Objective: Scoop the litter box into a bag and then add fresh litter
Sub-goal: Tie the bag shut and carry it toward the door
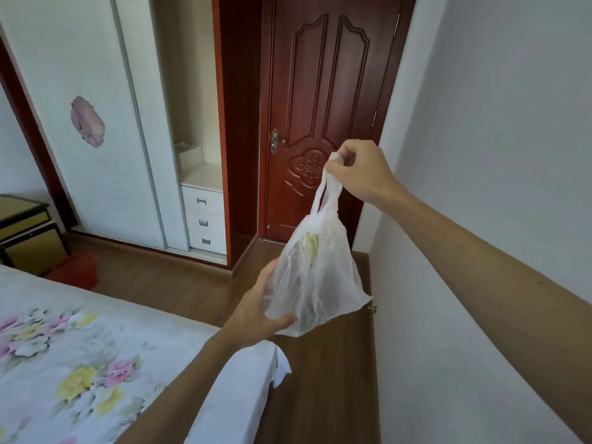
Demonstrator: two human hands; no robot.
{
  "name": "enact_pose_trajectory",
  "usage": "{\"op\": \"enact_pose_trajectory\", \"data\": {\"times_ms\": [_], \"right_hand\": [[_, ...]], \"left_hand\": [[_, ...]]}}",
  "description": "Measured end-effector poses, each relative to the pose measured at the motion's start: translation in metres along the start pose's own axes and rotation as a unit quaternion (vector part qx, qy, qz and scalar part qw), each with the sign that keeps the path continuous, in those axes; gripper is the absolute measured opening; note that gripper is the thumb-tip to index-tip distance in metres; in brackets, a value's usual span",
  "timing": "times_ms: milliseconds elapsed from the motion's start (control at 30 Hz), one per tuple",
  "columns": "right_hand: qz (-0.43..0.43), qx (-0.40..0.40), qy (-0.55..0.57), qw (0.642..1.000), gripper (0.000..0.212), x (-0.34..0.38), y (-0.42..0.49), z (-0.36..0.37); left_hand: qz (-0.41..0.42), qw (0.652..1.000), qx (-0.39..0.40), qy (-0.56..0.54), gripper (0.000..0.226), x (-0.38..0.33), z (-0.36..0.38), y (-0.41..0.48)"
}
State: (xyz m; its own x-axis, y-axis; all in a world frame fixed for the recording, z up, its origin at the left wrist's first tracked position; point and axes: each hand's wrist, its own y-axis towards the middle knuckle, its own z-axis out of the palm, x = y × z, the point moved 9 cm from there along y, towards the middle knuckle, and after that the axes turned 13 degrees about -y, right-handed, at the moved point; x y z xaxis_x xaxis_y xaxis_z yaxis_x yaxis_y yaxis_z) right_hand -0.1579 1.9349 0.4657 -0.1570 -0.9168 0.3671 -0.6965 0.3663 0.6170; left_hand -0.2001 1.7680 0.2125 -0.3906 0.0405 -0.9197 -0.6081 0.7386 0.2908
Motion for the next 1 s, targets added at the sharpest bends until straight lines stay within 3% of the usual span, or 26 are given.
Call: {"op": "enact_pose_trajectory", "data": {"times_ms": [700,1000], "right_hand": [[0.006,0.023,0.092,0.996,0.018,-0.153,0.180,0.111],[0.048,0.111,0.216,0.969,0.017,-0.211,0.253,0.173]], "left_hand": [[-0.022,1.000,-0.001,-0.007,0.092,0.068,0.005,0.229],[-0.027,0.999,-0.030,-0.004,0.092,0.087,0.012,0.312]]}}
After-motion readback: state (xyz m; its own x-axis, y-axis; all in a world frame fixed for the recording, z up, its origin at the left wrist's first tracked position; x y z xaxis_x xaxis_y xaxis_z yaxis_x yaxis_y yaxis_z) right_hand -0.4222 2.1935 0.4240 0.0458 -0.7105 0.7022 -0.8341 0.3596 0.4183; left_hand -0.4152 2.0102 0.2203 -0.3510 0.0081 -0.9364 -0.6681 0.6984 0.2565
